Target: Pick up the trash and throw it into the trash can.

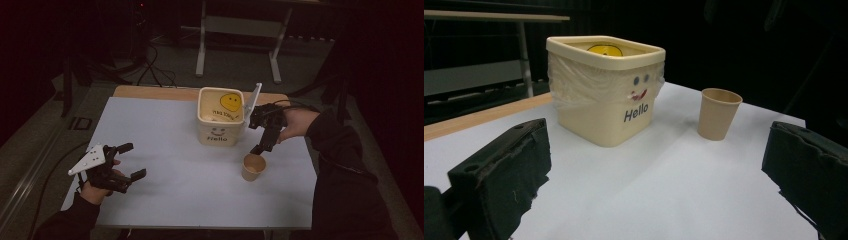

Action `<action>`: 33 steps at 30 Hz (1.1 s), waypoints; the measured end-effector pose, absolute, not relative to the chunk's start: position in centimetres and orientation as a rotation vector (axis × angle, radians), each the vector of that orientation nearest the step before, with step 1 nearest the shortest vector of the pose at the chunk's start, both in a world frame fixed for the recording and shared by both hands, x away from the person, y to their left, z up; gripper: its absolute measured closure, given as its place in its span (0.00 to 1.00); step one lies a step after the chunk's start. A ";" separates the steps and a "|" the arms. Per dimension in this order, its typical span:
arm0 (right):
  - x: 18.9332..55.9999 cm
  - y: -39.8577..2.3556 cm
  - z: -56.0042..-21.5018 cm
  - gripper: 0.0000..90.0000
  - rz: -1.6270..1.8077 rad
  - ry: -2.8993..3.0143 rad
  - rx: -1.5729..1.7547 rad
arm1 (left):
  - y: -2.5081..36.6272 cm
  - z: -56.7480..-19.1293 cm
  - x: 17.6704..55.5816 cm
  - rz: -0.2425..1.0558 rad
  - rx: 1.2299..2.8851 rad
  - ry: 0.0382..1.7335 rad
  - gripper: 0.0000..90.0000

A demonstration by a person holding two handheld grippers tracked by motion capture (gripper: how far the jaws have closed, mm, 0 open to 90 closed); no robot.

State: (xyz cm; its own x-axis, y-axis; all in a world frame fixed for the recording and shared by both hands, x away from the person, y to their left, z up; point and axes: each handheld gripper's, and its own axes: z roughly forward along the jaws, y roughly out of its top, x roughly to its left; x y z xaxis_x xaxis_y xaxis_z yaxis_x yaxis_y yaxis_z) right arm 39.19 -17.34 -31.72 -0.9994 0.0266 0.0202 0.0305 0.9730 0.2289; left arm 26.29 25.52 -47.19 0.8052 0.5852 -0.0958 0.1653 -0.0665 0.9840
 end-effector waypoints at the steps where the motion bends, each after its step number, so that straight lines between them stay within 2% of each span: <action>1: 39.2 -17.4 -31.8 0.11 -0.358 -3.096 -0.052 | 25.5 -47.2 26.3 0.381 1.628 0.604 0.01; 16: 38.2 -18.0 -34.1 0.10 -0.365 -3.126 -0.045 | 25.5 -47.2 26.1 0.383 1.632 0.605 0.01; 33: 38.1 -19.3 -39.0 0.10 -0.391 -3.095 -0.119 | 25.5 -47.2 26.3 0.369 1.638 0.597 0.01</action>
State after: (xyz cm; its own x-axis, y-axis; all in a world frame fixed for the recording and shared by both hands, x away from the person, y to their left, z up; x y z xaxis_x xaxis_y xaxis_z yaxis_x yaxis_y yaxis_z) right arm 38.13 -19.30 -38.95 -0.9969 0.0734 0.0286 0.0782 0.9657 0.2477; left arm 26.31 25.48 -47.23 0.8121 0.5752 -0.0976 0.1701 -0.0734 0.9827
